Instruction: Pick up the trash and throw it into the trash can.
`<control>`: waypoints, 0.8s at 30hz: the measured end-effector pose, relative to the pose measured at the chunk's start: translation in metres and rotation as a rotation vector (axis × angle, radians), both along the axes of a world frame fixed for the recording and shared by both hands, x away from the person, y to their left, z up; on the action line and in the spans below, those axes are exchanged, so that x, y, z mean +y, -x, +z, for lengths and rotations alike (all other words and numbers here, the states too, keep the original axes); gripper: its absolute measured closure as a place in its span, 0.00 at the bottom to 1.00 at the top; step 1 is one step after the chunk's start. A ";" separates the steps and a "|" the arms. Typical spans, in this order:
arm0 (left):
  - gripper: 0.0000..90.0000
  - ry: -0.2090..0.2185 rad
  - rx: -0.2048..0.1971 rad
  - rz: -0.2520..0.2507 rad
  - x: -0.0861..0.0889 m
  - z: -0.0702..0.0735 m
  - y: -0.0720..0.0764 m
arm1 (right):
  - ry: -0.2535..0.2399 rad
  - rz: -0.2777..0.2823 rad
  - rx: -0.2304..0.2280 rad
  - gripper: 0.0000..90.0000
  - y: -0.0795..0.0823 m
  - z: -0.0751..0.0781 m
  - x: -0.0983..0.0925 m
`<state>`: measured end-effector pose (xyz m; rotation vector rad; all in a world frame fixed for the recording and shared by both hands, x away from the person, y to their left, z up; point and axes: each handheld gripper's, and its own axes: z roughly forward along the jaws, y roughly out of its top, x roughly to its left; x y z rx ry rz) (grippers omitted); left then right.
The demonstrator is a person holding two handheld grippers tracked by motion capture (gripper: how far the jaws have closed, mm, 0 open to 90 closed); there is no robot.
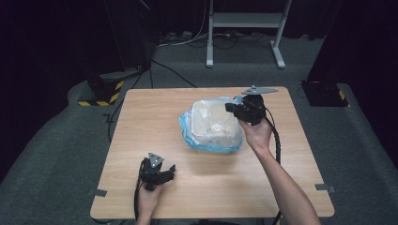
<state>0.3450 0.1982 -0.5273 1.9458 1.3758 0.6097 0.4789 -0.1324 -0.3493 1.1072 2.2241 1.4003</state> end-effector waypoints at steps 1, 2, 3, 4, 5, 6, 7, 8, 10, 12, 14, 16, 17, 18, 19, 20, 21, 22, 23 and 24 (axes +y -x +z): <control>0.33 0.000 -0.001 0.000 0.000 0.000 0.000 | 0.000 0.001 0.002 0.96 -0.001 -0.001 0.000; 0.33 0.000 -0.002 0.001 0.000 0.000 0.000 | 0.001 -0.001 0.007 0.96 -0.002 -0.002 0.000; 0.33 0.000 -0.002 0.001 0.000 0.000 0.000 | 0.002 -0.002 0.008 0.96 -0.002 -0.003 0.000; 0.33 0.000 -0.002 0.001 0.000 0.000 0.000 | -0.001 -0.005 0.011 0.96 -0.003 -0.004 0.000; 0.33 0.000 -0.002 0.001 0.000 0.000 0.000 | -0.003 -0.006 0.013 0.96 -0.004 -0.005 0.000; 0.33 0.000 -0.002 0.001 0.000 0.000 0.000 | -0.002 -0.007 0.017 0.96 -0.005 -0.007 0.000; 0.33 0.000 -0.002 0.001 0.000 0.000 0.000 | 0.002 -0.011 0.019 0.96 -0.006 -0.008 0.000; 0.33 -0.001 -0.002 0.001 0.000 0.000 0.000 | 0.007 -0.013 0.018 0.96 -0.006 -0.010 0.000; 0.33 0.000 -0.002 0.001 0.000 0.000 0.000 | 0.006 -0.019 0.020 0.95 -0.007 -0.012 -0.001; 0.33 0.000 -0.002 0.001 0.000 0.000 0.000 | 0.002 -0.022 0.026 0.94 -0.008 -0.014 -0.003; 0.33 -0.001 -0.001 0.001 0.000 0.000 0.000 | 0.003 -0.028 0.028 0.91 -0.008 -0.016 -0.003; 0.33 -0.001 -0.002 0.001 0.000 0.000 0.000 | -0.004 -0.033 0.028 0.88 -0.008 -0.018 -0.005; 0.33 0.002 -0.003 0.003 0.000 0.000 0.000 | -0.004 -0.034 0.028 0.87 -0.008 -0.018 -0.006; 0.33 0.001 -0.003 0.003 0.000 0.000 0.000 | -0.006 -0.035 0.032 0.84 -0.008 -0.018 -0.007; 0.33 0.002 -0.003 0.003 0.000 0.000 0.000 | -0.008 -0.036 0.027 0.82 -0.008 -0.018 -0.007; 0.33 0.001 -0.003 0.003 0.000 0.000 0.000 | -0.012 -0.041 0.024 0.80 -0.006 -0.018 -0.009; 0.33 0.001 -0.003 0.003 0.000 0.000 0.000 | -0.016 -0.040 0.019 0.79 -0.006 -0.018 -0.010; 0.33 -0.001 -0.003 0.002 0.000 0.000 0.000 | -0.021 -0.040 0.016 0.77 -0.005 -0.017 -0.012; 0.33 -0.002 -0.002 0.001 0.000 0.000 0.000 | -0.026 -0.041 0.013 0.76 -0.003 -0.017 -0.013; 0.33 -0.001 -0.001 0.001 0.000 0.000 0.000 | -0.028 -0.043 0.007 0.74 -0.002 -0.016 -0.015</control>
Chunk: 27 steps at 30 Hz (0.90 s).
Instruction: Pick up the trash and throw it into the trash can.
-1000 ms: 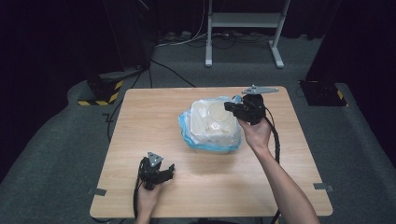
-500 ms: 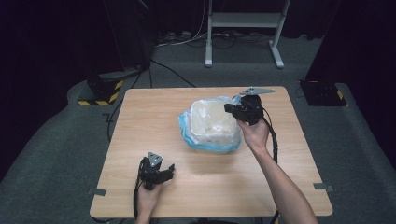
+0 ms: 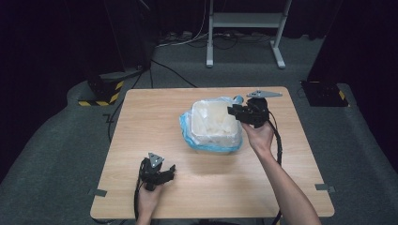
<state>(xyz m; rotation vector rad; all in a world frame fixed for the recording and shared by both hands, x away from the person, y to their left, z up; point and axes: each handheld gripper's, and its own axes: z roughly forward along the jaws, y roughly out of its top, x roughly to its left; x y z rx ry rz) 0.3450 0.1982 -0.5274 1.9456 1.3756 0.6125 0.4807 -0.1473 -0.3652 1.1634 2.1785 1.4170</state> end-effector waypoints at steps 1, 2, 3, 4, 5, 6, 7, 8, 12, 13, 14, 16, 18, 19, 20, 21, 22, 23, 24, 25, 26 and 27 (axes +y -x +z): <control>0.33 0.000 0.000 0.000 0.000 0.000 0.000 | -0.002 0.000 -0.004 0.73 0.001 0.000 -0.001; 0.33 0.000 0.000 0.000 0.000 0.000 0.000 | -0.004 0.000 -0.006 0.71 0.002 0.000 -0.002; 0.33 0.000 0.001 -0.001 0.000 0.000 0.000 | -0.006 -0.001 -0.004 0.70 0.002 0.001 -0.003; 0.33 0.000 0.000 0.000 0.000 0.000 0.000 | -0.007 -0.002 -0.004 0.69 0.003 0.001 -0.004; 0.33 -0.002 0.000 0.000 0.000 0.000 0.000 | -0.008 -0.002 -0.005 0.68 0.003 0.001 -0.005; 0.33 -0.001 0.000 0.000 0.000 0.000 0.000 | -0.008 -0.002 -0.007 0.68 0.004 0.000 -0.006; 0.33 0.002 -0.002 0.002 0.000 0.000 0.000 | -0.009 -0.002 -0.008 0.67 0.004 0.000 -0.006; 0.33 0.002 -0.002 0.002 0.000 0.000 0.000 | -0.009 0.000 -0.007 0.67 0.005 0.000 -0.007; 0.33 0.000 0.000 0.000 0.000 0.000 0.000 | -0.018 0.001 -0.013 0.65 0.010 0.001 -0.011; 0.33 0.000 0.000 0.000 0.000 0.000 0.000 | -0.020 0.001 -0.011 0.65 0.010 0.001 -0.012; 0.33 0.000 0.000 0.000 0.000 0.000 0.000 | -0.025 0.003 -0.015 0.64 0.012 0.002 -0.014; 0.33 0.000 0.000 0.000 0.000 0.000 0.000 | -0.025 0.006 -0.021 0.64 0.014 0.004 -0.016; 0.33 0.000 0.000 0.000 0.000 0.000 0.000 | -0.031 0.011 -0.025 0.64 0.017 0.007 -0.019; 0.33 0.000 0.000 0.000 0.000 0.000 0.000 | -0.034 0.011 -0.026 0.64 0.018 0.007 -0.019; 0.33 0.000 0.000 0.000 0.000 0.000 0.000 | -0.037 0.013 -0.029 0.64 0.020 0.008 -0.021; 0.33 0.000 0.000 0.000 0.000 0.000 0.000 | -0.038 0.013 -0.031 0.64 0.020 0.009 -0.021; 0.33 0.000 0.000 0.000 0.000 0.000 0.000 | -0.041 0.014 -0.032 0.64 0.022 0.010 -0.023; 0.33 -0.001 0.000 -0.001 0.000 0.000 0.000 | -0.042 0.016 -0.033 0.64 0.023 0.010 -0.024; 0.33 -0.002 0.000 0.000 0.000 0.000 0.000 | -0.041 0.018 -0.033 0.64 0.024 0.011 -0.024; 0.33 -0.001 0.000 0.000 0.000 0.000 0.000 | -0.039 0.018 -0.034 0.64 0.024 0.011 -0.025; 0.33 -0.001 0.000 0.000 0.000 0.000 0.000 | -0.039 0.019 -0.034 0.64 0.026 0.011 -0.026; 0.33 0.000 0.001 0.000 0.000 0.000 0.000 | -0.036 0.022 -0.034 0.64 0.027 0.010 -0.027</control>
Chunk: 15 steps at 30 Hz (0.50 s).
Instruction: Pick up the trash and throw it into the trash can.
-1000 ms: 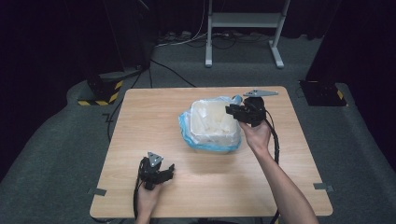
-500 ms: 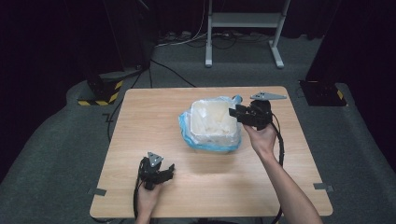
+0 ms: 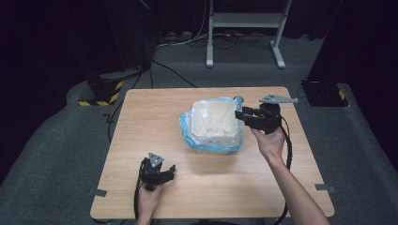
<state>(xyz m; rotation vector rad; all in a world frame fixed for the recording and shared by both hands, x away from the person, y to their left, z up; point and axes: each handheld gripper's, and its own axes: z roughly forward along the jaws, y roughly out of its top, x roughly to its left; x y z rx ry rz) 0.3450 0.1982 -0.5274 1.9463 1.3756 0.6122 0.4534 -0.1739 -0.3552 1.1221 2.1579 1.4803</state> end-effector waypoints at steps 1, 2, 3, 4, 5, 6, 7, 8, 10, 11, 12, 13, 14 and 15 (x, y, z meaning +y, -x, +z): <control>0.33 -0.002 0.000 0.000 0.000 0.000 0.000 | 0.001 0.001 -0.002 0.64 0.001 -0.001 -0.001; 0.33 0.000 0.000 0.000 0.000 0.000 0.000 | 0.002 -0.002 0.001 0.64 0.002 -0.002 -0.002; 0.33 -0.002 0.000 0.000 0.000 0.000 0.000 | 0.001 -0.004 0.003 0.64 0.003 -0.003 -0.003; 0.33 0.000 0.000 0.000 0.000 0.000 0.000 | 0.001 -0.009 0.003 0.64 0.005 -0.005 -0.006; 0.33 -0.002 -0.001 0.000 0.000 0.000 0.000 | 0.001 -0.007 0.005 0.64 0.006 -0.005 -0.007; 0.33 0.000 0.000 0.000 0.000 0.000 0.000 | 0.001 -0.006 0.007 0.64 0.007 -0.006 -0.008; 0.33 -0.001 -0.001 0.000 0.000 0.000 0.000 | 0.001 -0.006 0.005 0.64 0.008 -0.007 -0.009; 0.33 -0.001 0.000 0.000 0.000 0.000 0.000 | 0.002 -0.007 0.004 0.64 0.009 -0.007 -0.011; 0.33 -0.002 -0.001 0.000 0.000 0.000 0.000 | -0.001 -0.007 0.001 0.64 0.012 -0.008 -0.014; 0.33 0.000 0.000 0.000 0.000 0.000 0.000 | -0.001 -0.007 0.000 0.64 0.014 -0.009 -0.015; 0.33 0.000 -0.001 0.000 0.000 0.000 0.000 | -0.002 -0.008 0.000 0.64 0.015 -0.009 -0.016; 0.33 0.000 -0.001 0.000 0.000 0.000 0.000 | -0.004 -0.007 -0.002 0.64 0.017 -0.010 -0.017; 0.33 0.000 0.000 0.000 0.000 0.000 0.000 | -0.005 -0.007 -0.003 0.64 0.019 -0.010 -0.018; 0.33 0.000 0.000 0.000 0.000 0.000 0.000 | -0.007 -0.009 -0.003 0.64 0.020 -0.011 -0.020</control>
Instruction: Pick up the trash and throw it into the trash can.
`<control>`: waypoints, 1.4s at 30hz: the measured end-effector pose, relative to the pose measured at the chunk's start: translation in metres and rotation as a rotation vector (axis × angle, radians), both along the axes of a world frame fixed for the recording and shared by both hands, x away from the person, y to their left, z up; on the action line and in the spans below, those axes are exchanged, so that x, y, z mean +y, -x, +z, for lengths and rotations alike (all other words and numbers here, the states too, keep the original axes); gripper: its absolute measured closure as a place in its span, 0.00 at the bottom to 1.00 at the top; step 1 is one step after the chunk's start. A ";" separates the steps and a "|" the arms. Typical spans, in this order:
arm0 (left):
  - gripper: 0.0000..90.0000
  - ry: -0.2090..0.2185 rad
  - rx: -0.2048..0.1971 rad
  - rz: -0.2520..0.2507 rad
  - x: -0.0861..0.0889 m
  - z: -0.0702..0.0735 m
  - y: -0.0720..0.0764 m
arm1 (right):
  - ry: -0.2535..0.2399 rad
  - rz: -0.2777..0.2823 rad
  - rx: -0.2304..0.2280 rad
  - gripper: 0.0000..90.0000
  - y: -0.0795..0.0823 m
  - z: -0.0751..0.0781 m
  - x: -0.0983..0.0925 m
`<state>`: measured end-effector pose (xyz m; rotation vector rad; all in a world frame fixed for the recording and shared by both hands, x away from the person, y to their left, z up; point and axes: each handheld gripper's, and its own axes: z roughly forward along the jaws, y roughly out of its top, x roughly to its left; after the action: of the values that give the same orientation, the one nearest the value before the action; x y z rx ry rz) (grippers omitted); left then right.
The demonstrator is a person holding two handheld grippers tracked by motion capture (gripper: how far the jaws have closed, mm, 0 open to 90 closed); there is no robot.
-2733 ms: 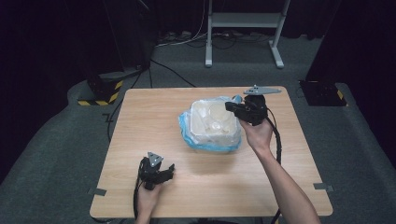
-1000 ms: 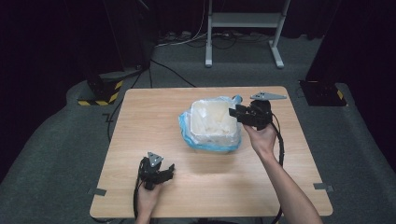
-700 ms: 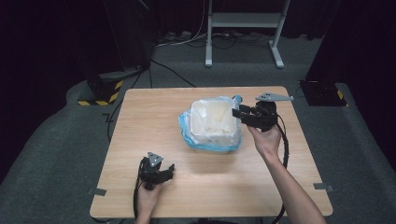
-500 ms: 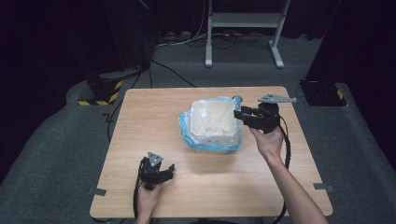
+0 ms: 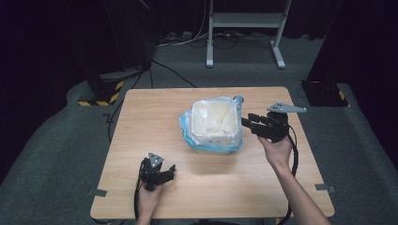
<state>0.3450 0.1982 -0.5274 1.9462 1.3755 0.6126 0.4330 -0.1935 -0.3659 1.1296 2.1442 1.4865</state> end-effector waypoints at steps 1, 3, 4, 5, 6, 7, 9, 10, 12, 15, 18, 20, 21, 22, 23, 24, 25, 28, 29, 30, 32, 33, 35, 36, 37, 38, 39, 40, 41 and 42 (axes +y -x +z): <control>0.33 -0.001 0.000 0.000 0.000 0.000 0.000 | 0.000 0.001 -0.002 0.64 0.002 -0.001 -0.001; 0.33 0.000 0.000 0.000 0.000 0.000 0.000 | 0.002 -0.001 -0.005 0.64 0.005 -0.001 -0.004; 0.33 0.001 0.000 0.000 0.000 0.000 0.000 | 0.000 -0.002 -0.006 0.64 0.008 -0.002 -0.005; 0.33 0.000 0.000 0.000 0.000 0.000 0.000 | -0.003 0.000 -0.007 0.64 0.009 -0.003 -0.006; 0.33 0.000 0.000 0.000 0.000 0.000 0.000 | -0.009 0.002 -0.007 0.63 0.012 -0.004 -0.007; 0.33 0.000 0.000 0.000 0.000 0.000 0.000 | -0.013 0.005 -0.005 0.63 0.013 -0.004 -0.008; 0.33 0.000 0.000 0.000 0.000 0.000 0.000 | -0.019 0.010 -0.006 0.63 0.017 -0.006 -0.011; 0.33 0.000 0.000 0.000 0.000 0.000 0.000 | -0.022 0.011 -0.005 0.63 0.019 -0.007 -0.012; 0.33 0.000 0.000 0.000 0.000 0.000 0.000 | -0.023 0.011 -0.005 0.63 0.024 -0.010 -0.016; 0.33 -0.001 0.002 0.000 0.000 0.000 0.000 | -0.025 0.005 -0.003 0.63 0.030 -0.015 -0.021; 0.33 -0.001 0.001 0.000 0.000 0.000 0.000 | -0.027 -0.002 0.004 0.63 0.034 -0.020 -0.025; 0.33 0.000 0.000 0.000 0.000 0.000 0.000 | -0.030 -0.008 0.009 0.64 0.037 -0.025 -0.028; 0.33 -0.001 0.001 0.000 0.000 0.000 0.000 | -0.031 -0.010 0.012 0.64 0.038 -0.026 -0.029; 0.33 0.001 0.001 -0.001 0.000 0.000 0.000 | -0.032 -0.012 0.014 0.64 0.039 -0.028 -0.031; 0.33 0.000 0.000 0.000 0.000 0.000 0.000 | -0.034 -0.015 0.016 0.64 0.040 -0.030 -0.032; 0.33 0.000 0.000 0.000 0.000 0.000 0.000 | -0.035 -0.019 0.016 0.64 0.041 -0.033 -0.033; 0.33 -0.001 0.000 -0.001 0.000 0.000 0.000 | -0.036 -0.023 0.018 0.64 0.042 -0.035 -0.034; 0.33 0.000 0.000 0.000 0.000 0.000 0.000 | -0.035 -0.029 0.025 0.63 0.045 -0.042 -0.036; 0.33 0.000 0.001 -0.001 0.000 0.000 0.000 | -0.034 -0.031 0.026 0.63 0.046 -0.044 -0.037; 0.33 0.000 0.000 0.000 0.000 0.000 0.000 | -0.034 -0.033 0.030 0.63 0.047 -0.046 -0.037; 0.33 -0.001 0.000 0.000 0.000 0.000 0.000 | -0.033 -0.036 0.032 0.63 0.049 -0.051 -0.038; 0.33 0.001 0.001 -0.001 0.000 0.000 0.000 | -0.031 -0.037 0.032 0.63 0.050 -0.052 -0.038; 0.33 0.000 0.000 0.000 0.000 0.000 0.000 | -0.025 -0.041 0.035 0.63 0.052 -0.058 -0.038; 0.33 0.000 0.001 -0.001 0.000 0.000 0.000 | -0.023 -0.041 0.037 0.63 0.053 -0.059 -0.039; 0.33 0.000 0.000 -0.001 0.000 0.000 0.000 | -0.021 -0.044 0.040 0.63 0.054 -0.062 -0.039; 0.33 -0.001 0.000 0.000 0.000 0.000 0.000 | -0.018 -0.048 0.041 0.63 0.055 -0.065 -0.039; 0.33 0.000 0.000 0.000 0.000 0.000 0.000 | -0.015 -0.051 0.041 0.63 0.056 -0.068 -0.040; 0.33 0.000 0.000 0.000 0.000 0.000 0.000 | -0.015 -0.055 0.045 0.63 0.056 -0.070 -0.040; 0.33 -0.001 0.000 0.000 0.000 0.000 0.000 | -0.012 -0.057 0.048 0.63 0.057 -0.073 -0.040; 0.33 0.000 0.000 0.000 0.000 0.000 0.000 | -0.008 -0.060 0.053 0.63 0.057 -0.076 -0.041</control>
<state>0.3450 0.1982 -0.5274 1.9461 1.3754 0.6125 0.3762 -0.2340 -0.4421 1.2383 2.1209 1.4565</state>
